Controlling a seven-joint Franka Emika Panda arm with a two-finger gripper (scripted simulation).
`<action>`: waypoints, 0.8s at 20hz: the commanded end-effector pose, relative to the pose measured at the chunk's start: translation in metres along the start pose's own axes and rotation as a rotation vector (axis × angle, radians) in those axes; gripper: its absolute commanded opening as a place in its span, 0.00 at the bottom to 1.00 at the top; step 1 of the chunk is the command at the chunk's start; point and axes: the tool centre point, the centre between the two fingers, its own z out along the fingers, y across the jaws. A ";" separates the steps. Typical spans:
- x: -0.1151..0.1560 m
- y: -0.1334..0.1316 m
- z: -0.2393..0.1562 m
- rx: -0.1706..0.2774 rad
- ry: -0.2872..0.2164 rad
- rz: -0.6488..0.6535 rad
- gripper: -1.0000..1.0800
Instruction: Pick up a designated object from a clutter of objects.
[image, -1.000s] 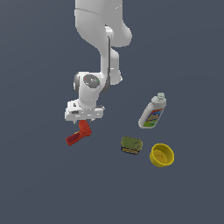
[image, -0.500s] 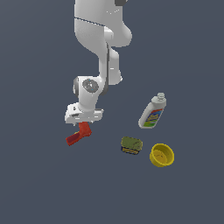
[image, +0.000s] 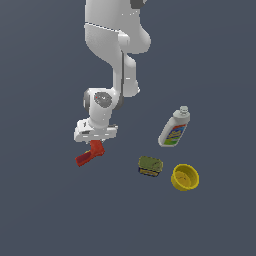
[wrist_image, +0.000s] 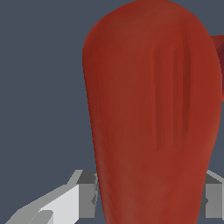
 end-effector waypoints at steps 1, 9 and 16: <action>0.001 0.000 0.000 0.000 0.000 -0.001 0.00; 0.000 -0.001 -0.003 0.000 0.000 0.000 0.00; 0.001 -0.011 -0.025 0.000 0.000 0.000 0.00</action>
